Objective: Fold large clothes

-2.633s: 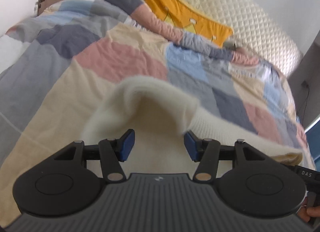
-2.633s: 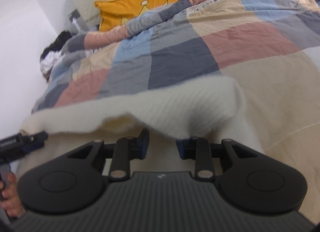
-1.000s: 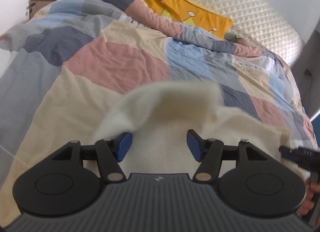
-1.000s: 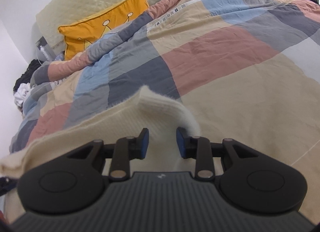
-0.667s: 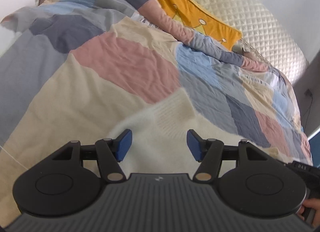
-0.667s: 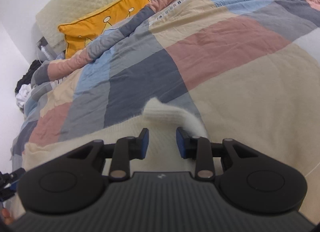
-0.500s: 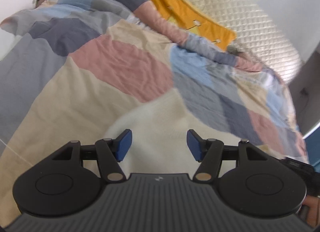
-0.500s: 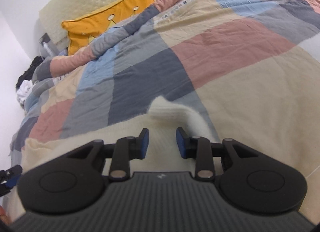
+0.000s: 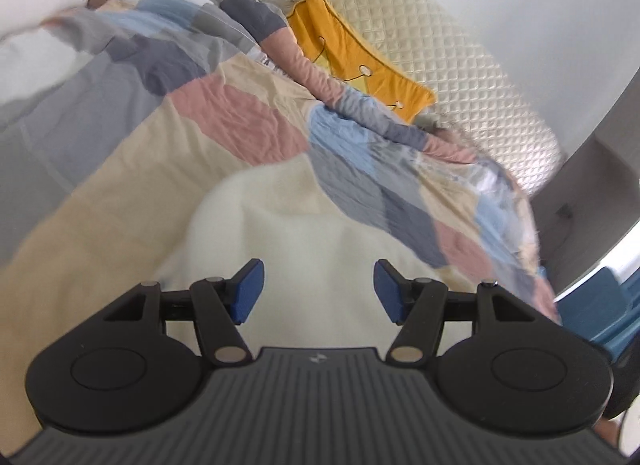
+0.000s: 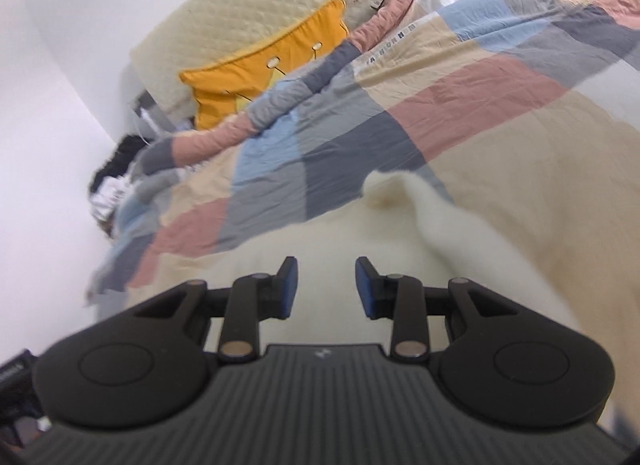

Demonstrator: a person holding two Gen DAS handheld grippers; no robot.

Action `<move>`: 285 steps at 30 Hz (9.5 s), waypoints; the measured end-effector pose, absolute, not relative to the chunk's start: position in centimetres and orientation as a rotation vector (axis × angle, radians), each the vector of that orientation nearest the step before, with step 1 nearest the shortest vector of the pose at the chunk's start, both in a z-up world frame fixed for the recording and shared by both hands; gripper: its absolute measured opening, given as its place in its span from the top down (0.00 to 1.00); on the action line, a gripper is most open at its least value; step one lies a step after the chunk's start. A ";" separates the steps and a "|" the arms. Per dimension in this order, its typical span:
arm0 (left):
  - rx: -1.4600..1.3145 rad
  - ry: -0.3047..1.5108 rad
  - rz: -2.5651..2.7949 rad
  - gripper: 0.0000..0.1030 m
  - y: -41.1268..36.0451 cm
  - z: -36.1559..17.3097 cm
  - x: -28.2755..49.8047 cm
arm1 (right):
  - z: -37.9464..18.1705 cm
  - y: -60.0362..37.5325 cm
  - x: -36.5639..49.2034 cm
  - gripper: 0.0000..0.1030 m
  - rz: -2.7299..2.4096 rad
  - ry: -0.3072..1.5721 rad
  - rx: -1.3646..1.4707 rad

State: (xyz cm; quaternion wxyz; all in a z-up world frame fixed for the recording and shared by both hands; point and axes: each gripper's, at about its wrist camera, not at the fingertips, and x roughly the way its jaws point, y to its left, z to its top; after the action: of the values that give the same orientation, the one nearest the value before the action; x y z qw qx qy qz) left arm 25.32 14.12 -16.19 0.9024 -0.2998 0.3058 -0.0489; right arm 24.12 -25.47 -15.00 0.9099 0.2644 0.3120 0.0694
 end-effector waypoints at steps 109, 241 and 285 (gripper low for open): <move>-0.896 0.667 -0.066 0.68 17.0 -8.2 21.7 | -11.2 -31.9 14.3 0.46 0.162 0.653 1.187; -1.274 0.777 0.071 0.19 18.1 -27.5 29.8 | -24.7 -27.8 21.0 0.00 0.162 0.654 1.397; -0.992 0.552 -0.137 0.51 15.3 -17.2 28.6 | -12.5 -28.9 22.5 0.57 0.266 0.392 0.847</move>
State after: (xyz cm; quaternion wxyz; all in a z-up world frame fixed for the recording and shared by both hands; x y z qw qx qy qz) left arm 28.61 15.26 -17.22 0.8409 -0.4696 0.2613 -0.0647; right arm 22.49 -28.89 -12.47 0.8845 0.4073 0.1882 0.1281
